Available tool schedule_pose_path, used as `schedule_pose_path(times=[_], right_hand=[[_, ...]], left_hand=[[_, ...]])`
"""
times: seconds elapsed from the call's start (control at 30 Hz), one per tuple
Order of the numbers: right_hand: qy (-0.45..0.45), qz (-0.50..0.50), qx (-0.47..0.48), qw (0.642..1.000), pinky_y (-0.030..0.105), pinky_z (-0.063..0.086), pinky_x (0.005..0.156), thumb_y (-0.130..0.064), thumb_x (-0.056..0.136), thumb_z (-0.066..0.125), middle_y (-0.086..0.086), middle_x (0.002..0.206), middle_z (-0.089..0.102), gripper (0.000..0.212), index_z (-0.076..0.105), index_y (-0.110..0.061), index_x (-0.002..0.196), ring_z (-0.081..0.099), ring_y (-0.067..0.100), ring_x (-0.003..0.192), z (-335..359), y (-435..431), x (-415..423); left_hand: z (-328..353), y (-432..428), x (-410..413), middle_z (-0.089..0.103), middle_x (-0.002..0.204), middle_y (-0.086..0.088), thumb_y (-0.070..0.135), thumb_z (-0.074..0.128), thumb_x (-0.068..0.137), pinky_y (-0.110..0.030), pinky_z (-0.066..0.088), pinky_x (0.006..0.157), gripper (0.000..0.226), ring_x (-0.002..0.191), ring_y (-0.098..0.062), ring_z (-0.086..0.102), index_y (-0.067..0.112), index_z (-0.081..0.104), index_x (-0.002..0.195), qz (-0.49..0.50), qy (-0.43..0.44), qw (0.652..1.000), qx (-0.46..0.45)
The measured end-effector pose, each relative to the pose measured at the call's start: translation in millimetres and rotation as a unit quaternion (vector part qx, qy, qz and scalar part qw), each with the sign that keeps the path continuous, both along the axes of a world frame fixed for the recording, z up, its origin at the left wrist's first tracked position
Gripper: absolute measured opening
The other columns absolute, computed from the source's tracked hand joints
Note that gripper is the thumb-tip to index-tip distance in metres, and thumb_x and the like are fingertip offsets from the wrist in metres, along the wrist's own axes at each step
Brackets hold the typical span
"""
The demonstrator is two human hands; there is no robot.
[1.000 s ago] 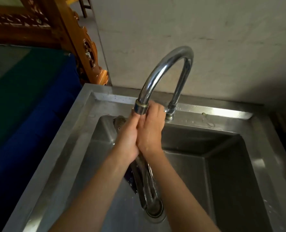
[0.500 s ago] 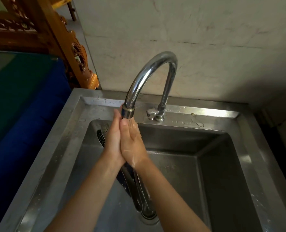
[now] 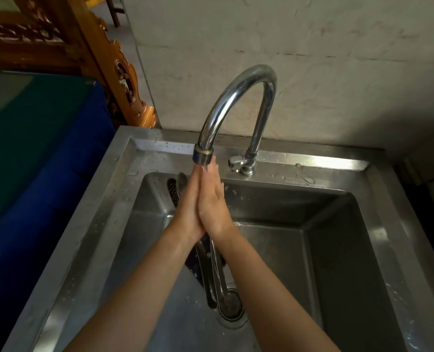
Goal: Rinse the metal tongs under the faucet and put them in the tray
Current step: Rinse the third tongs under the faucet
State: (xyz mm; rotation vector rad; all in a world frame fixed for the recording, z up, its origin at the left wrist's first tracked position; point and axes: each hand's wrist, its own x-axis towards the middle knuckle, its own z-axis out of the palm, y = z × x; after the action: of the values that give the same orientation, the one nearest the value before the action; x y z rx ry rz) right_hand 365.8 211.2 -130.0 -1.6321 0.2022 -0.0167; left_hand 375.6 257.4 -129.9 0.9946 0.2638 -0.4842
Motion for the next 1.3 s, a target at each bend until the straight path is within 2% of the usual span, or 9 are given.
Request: schedule_pose_path(times=[0.2, 0.33, 0.47, 0.57, 0.67, 0.77, 1.07, 1.17, 1.3], right_hand=[[0.083, -0.036, 0.112, 0.990, 0.043, 0.022, 0.117, -0.048, 0.097, 0.030, 0.001, 0.151, 0.034, 0.052, 0.032, -0.025, 0.144, 0.029, 0.016, 0.140, 4.5, -18.2, 8.4], [0.014, -0.034, 0.140, 0.989, 0.021, 0.050, 0.086, -0.035, 0.098, 0.037, -0.009, 0.110, 0.062, 0.036, 0.044, -0.029, 0.133, 0.062, 0.001, 0.099, -3.2, -35.7, -7.6], [-0.059, -0.012, -0.041, 0.997, 0.025, 0.044, 0.090, -0.022, 0.098, 0.040, 0.001, 0.114, 0.061, 0.027, 0.053, -0.017, 0.122, 0.056, 0.009, 0.103, -17.3, -27.8, -32.0], [-0.020, -0.013, -0.191, 0.981, 0.026, 0.015, 0.110, -0.036, 0.095, 0.041, -0.008, 0.155, 0.016, 0.045, 0.035, -0.032, 0.140, 0.012, 0.008, 0.138, -35.0, -24.0, -48.9], [0.040, 0.004, -0.100, 0.994, 0.028, 0.027, 0.109, -0.036, 0.092, 0.048, -0.004, 0.152, 0.022, 0.040, 0.050, -0.027, 0.131, 0.024, 0.010, 0.139, -43.6, -26.5, -59.5], [0.053, 0.033, -0.045, 0.997, 0.031, 0.052, 0.079, -0.031, 0.092, 0.053, 0.011, 0.107, 0.063, 0.020, 0.061, -0.018, 0.104, 0.062, 0.015, 0.091, -42.6, -23.5, -60.2], [-0.030, 0.051, 0.046, 0.997, 0.023, 0.047, 0.094, -0.042, 0.090, 0.050, -0.007, 0.132, 0.042, 0.062, 0.014, -0.047, 0.141, 0.050, -0.003, 0.115, -45.9, -28.4, -67.6], [0.057, -0.017, 0.171, 0.984, 0.016, 0.050, 0.061, -0.041, 0.097, 0.039, -0.010, 0.087, 0.068, 0.037, 0.042, -0.030, 0.131, 0.062, 0.001, 0.066, -38.6, -33.4, -62.5], [0.076, 0.019, 0.213, 0.974, 0.018, 0.033, 0.042, -0.041, 0.096, 0.041, -0.009, 0.056, 0.047, 0.033, 0.055, -0.014, 0.081, 0.037, 0.006, 0.044, -27.6, -30.6, -51.7]], left_hand=[[-4.6, -6.9, -3.1, 0.074, 0.100, 0.001, 0.032, 0.045, 0.095, -0.031, 0.052, 0.083, 0.026, 0.097, -0.013, 0.068, 0.022, 0.067, 0.104, 0.055, -0.051, 0.994, 0.084], [-3.1, 3.3, 11.4, 0.075, 0.083, -0.005, 0.019, 0.052, 0.093, -0.032, 0.058, 0.069, 0.019, 0.082, -0.021, 0.072, 0.015, 0.069, 0.089, 0.110, -0.052, 0.991, 0.056], [0.3, 1.7, 12.9, 0.074, 0.081, -0.009, 0.018, 0.057, 0.090, -0.030, 0.057, 0.063, 0.015, 0.078, -0.025, 0.072, 0.011, 0.069, 0.085, 0.093, -0.096, 0.989, 0.066], [-1.6, -2.3, 8.5, 0.075, 0.080, -0.002, 0.027, 0.065, 0.084, -0.029, 0.057, 0.066, 0.013, 0.082, -0.022, 0.072, 0.021, 0.073, 0.076, 0.102, -0.085, 0.985, 0.108], [-6.9, -7.1, 5.7, 0.074, 0.082, -0.002, 0.031, 0.064, 0.084, -0.037, 0.057, 0.076, 0.014, 0.087, -0.023, 0.071, 0.019, 0.070, 0.079, 0.131, -0.063, 0.980, 0.136], [-4.0, 3.2, 9.8, 0.073, 0.089, -0.006, 0.025, 0.060, 0.086, -0.037, 0.055, 0.079, 0.017, 0.089, -0.024, 0.070, 0.012, 0.066, 0.094, 0.080, -0.090, 0.990, 0.074], [2.2, 14.7, 14.0, 0.052, 0.046, 0.003, 0.037, 0.064, 0.069, -0.017, 0.032, 0.033, 0.023, 0.031, -0.007, 0.039, 0.017, 0.056, 0.061, -0.002, -0.068, 0.998, 0.018], [3.6, 17.4, 15.9, 0.048, 0.038, 0.004, 0.047, 0.059, 0.072, -0.015, 0.027, 0.030, 0.038, 0.026, -0.004, 0.033, 0.020, 0.054, 0.045, -0.025, -0.057, 0.998, -0.002], [-0.4, 17.9, 15.2, 0.046, 0.043, 0.008, 0.052, 0.046, 0.088, -0.014, 0.029, 0.030, 0.045, 0.030, -0.003, 0.036, 0.023, 0.054, 0.055, 0.016, -0.039, 0.999, -0.020]])
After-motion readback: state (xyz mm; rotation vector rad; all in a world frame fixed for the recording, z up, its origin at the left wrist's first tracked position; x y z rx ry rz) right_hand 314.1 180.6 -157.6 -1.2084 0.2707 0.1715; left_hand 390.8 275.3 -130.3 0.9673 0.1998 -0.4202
